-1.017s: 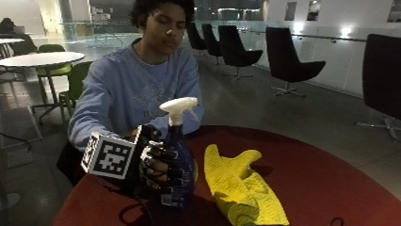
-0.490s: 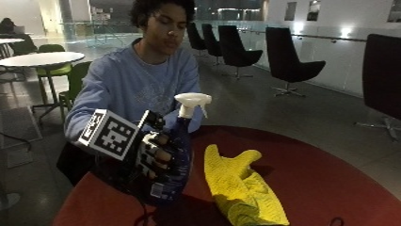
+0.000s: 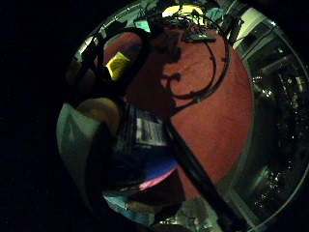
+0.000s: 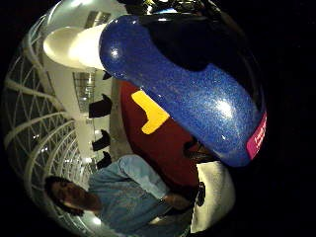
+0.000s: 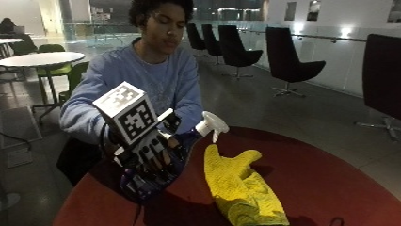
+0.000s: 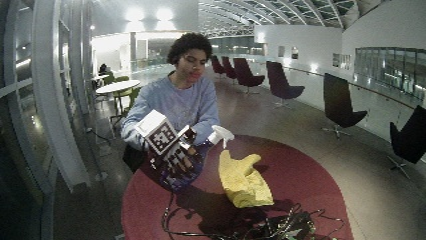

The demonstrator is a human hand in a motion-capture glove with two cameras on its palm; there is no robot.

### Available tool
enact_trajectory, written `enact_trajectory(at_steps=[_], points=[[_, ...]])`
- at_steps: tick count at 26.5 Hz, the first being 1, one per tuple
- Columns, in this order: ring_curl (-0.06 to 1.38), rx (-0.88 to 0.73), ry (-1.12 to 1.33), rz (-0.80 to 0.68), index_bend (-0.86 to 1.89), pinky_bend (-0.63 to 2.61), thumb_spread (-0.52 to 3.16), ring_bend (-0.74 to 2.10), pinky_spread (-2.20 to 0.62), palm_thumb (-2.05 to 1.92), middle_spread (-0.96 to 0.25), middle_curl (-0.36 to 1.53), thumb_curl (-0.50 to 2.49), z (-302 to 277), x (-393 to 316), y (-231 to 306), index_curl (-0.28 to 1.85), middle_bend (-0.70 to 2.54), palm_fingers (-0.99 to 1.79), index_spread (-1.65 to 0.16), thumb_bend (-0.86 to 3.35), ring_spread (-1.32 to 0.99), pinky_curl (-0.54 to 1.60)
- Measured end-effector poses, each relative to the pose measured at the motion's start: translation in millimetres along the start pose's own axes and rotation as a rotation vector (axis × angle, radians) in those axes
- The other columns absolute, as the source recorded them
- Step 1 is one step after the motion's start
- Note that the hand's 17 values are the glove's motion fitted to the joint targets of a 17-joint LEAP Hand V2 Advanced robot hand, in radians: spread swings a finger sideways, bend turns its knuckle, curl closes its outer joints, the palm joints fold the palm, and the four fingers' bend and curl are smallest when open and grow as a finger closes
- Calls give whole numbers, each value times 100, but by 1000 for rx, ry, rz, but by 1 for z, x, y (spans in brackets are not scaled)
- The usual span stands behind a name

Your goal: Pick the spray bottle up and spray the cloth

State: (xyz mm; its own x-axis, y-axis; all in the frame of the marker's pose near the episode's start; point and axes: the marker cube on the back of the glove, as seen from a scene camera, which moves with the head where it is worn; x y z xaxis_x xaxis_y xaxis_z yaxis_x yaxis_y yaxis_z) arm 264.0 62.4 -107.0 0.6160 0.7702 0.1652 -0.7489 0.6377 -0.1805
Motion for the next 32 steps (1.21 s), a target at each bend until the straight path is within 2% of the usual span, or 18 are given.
enact_trajectory(at_steps=[12, 32], points=[[38, -124, 213, 91, 7, 41, 78, 59, 9, 100, -8, 42, 55, 2, -5, -16, 17, 30, 93, -30, -2, -7, 35], [38, -165, 325, 102, 7, 40, 77, 58, 8, 100, -8, 43, 58, -1, -14, -17, 17, 29, 94, -31, -3, -7, 36]])
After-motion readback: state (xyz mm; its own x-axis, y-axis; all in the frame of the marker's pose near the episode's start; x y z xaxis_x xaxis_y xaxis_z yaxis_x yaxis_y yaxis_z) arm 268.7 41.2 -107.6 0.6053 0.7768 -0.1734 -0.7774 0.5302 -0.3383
